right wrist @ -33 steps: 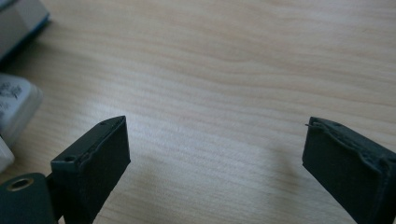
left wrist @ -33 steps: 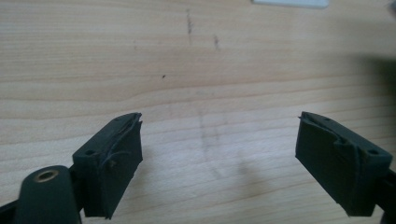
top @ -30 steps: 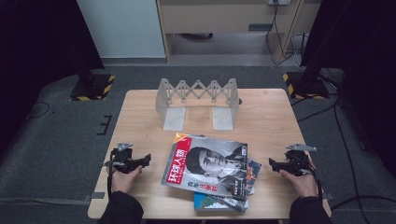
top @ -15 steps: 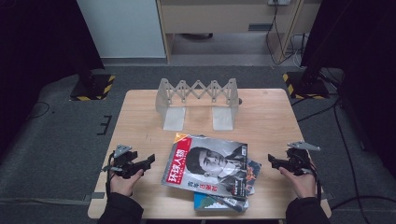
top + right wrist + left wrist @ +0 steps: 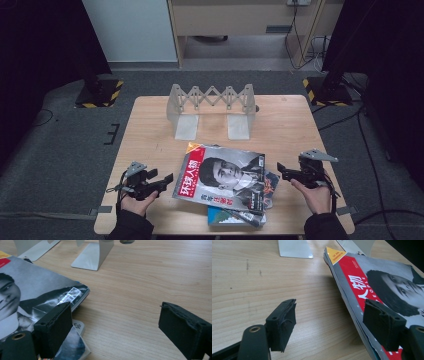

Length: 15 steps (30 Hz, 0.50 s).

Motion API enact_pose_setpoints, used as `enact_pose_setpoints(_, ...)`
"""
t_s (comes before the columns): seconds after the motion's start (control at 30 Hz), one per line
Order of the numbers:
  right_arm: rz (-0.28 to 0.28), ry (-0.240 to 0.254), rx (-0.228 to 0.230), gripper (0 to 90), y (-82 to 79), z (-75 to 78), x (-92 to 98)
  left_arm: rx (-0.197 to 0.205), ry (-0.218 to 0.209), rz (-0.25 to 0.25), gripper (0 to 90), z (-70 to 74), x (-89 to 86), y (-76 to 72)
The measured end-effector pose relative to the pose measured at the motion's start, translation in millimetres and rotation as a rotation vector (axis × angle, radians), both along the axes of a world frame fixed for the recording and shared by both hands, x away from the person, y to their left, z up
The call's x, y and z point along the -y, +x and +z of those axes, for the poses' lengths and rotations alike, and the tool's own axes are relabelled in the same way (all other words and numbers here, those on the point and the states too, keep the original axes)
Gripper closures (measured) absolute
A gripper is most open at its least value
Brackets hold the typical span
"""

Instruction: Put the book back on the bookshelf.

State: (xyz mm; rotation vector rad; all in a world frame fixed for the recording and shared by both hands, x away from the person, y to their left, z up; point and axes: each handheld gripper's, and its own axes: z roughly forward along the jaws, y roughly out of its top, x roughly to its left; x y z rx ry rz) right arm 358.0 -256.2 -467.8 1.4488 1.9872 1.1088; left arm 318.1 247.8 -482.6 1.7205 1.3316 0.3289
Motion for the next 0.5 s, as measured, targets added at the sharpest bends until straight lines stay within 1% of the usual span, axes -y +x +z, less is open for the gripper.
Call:
enact_pose_setpoints(0.07,0.012,0.006,-0.002,11.9,-0.8,1.5,-4.0,-0.005,-0.002,-0.007,26.3,-0.2,0.9,0.0)
enact_pose_setpoints(0.1,0.015,0.008,0.000,12.2,-1.0,2.0,-5.9,-0.015,-0.009,-0.023,26.6,-0.6,3.0,-0.2)
enact_pose_setpoints(0.17,0.024,0.006,0.000,12.5,-1.2,2.5,-7.3,-0.019,-0.011,-0.028,27.7,-0.8,3.9,-0.5)
enact_pose_setpoints(0.2,0.033,0.010,0.001,12.9,-1.6,3.6,-10.6,-0.024,-0.021,-0.035,28.0,-1.4,5.6,-0.9)
enact_pose_setpoints(0.23,0.037,0.015,-0.001,12.9,-1.8,3.9,-11.9,-0.038,-0.031,-0.052,28.6,-2.2,8.6,-2.0)
enact_pose_setpoints(0.27,0.037,0.015,-0.001,12.9,-1.8,3.9,-11.9,-0.038,-0.031,-0.052,29.1,-2.2,8.6,-2.0)
enact_pose_setpoints(0.3,0.048,0.018,-0.001,13.2,-2.1,3.7,-15.2,-0.045,-0.035,-0.069,29.4,-3.1,12.2,-3.4)
enact_pose_setpoints(0.33,0.048,0.018,-0.001,13.2,-2.1,3.7,-15.2,-0.045,-0.035,-0.069,29.6,-3.1,12.2,-3.4)
enact_pose_setpoints(0.4,0.061,0.017,-0.005,13.6,-2.7,3.3,-19.9,-0.050,-0.036,-0.092,30.2,-2.7,17.6,-6.4)
enact_pose_setpoints(0.5,0.075,0.027,-0.012,13.8,-3.4,3.1,-24.0,-0.070,-0.040,-0.111,30.8,-3.7,21.6,-8.8)
